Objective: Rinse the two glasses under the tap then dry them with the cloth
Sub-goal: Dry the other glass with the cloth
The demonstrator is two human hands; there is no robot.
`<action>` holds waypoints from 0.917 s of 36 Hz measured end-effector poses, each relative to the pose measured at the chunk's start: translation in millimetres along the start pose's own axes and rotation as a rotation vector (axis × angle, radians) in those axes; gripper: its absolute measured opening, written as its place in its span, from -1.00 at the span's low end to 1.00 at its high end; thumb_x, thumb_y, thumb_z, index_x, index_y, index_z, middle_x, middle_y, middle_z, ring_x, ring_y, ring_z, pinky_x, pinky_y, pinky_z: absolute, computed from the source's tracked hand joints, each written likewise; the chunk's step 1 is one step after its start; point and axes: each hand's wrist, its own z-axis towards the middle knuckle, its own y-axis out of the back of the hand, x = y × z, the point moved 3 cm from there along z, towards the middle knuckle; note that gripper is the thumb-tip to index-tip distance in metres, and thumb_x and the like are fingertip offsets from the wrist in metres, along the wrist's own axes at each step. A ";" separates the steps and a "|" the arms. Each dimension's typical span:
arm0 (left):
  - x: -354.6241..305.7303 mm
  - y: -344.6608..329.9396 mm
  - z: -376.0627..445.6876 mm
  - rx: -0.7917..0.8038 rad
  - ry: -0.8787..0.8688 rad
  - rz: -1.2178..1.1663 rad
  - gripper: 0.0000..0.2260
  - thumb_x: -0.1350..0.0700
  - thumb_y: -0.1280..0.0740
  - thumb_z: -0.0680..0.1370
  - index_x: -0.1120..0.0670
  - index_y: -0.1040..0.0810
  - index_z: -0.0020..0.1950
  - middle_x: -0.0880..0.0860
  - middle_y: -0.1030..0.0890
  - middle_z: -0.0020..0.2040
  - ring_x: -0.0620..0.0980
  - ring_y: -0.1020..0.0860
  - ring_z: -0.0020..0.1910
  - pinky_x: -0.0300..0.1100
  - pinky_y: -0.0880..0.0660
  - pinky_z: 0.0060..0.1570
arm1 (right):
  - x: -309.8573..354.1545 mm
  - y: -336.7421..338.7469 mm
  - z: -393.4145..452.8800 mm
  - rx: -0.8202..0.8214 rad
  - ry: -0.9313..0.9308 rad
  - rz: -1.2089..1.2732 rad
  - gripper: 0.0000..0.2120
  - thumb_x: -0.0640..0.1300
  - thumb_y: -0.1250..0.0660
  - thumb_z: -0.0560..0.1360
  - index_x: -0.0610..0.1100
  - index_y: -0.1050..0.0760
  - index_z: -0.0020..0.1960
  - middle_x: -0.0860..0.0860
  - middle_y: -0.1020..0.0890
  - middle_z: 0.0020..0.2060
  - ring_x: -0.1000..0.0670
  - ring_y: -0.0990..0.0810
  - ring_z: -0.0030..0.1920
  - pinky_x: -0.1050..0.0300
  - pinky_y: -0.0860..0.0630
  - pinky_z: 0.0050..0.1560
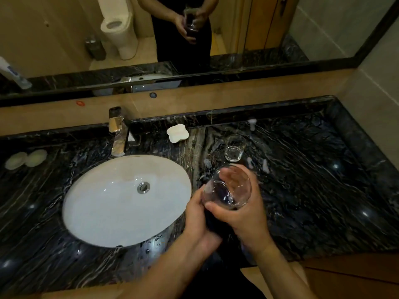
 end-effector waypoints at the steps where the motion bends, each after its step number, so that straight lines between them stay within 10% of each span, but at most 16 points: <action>1: 2.0 2.5 -0.7 0.006 0.008 -0.007 -0.63 0.03 -0.18 0.61 0.22 -0.72 0.05 0.21 -0.70 0.06 0.12 -0.70 -0.04 -0.08 -0.64 0.01 | 0.5 -0.2 -0.4 0.016 0.021 -0.061 -0.18 -0.29 -0.64 0.16 0.09 -0.40 0.31 0.11 -0.62 0.20 0.02 -0.58 0.28 0.15 -0.49 0.28; 7: -2.4 29.6 -13.1 -0.006 0.110 0.044 -0.59 0.06 -0.26 0.56 0.28 -0.58 0.31 0.27 -0.57 0.32 0.22 -0.54 0.28 0.11 -0.38 0.41 | 7.1 10.8 2.0 0.034 0.027 -0.171 -0.19 -0.33 -0.64 0.19 0.10 -0.39 0.29 0.16 -0.62 0.17 0.08 -0.61 0.21 0.28 -0.48 0.19; 16: -8.0 16.9 5.7 -0.032 -0.005 0.047 -0.58 0.07 -0.16 0.60 0.22 -0.74 -0.20 0.20 -0.71 -0.14 0.10 -0.71 -0.20 -0.13 -0.66 -0.17 | 1.4 -0.2 -10.5 0.111 0.009 -0.216 -0.18 -0.34 -0.65 0.16 0.08 -0.41 0.30 0.16 -0.63 0.16 0.07 -0.62 0.20 0.27 -0.49 0.19; 23: -3.3 44.7 -6.9 -0.003 0.172 0.099 -0.62 0.02 -0.23 0.58 0.25 -0.66 0.18 0.26 -0.65 0.18 0.21 -0.66 0.05 0.10 -0.46 0.31 | -3.4 25.8 -1.1 0.032 0.044 -0.255 -0.19 -0.35 -0.66 0.18 0.05 -0.40 0.30 0.20 -0.62 0.15 0.09 -0.59 0.22 0.29 -0.47 0.23; 33: -19.6 33.0 28.2 -0.058 0.164 0.176 -0.58 -0.01 -0.17 0.63 0.26 -0.70 0.10 0.26 -0.68 0.09 0.19 -0.69 -0.02 0.03 -0.55 0.13 | -27.3 17.2 8.3 -0.012 0.003 -0.176 -0.18 -0.39 -0.63 0.20 0.03 -0.37 0.31 0.08 -0.63 0.16 0.00 -0.58 0.26 0.17 -0.46 0.30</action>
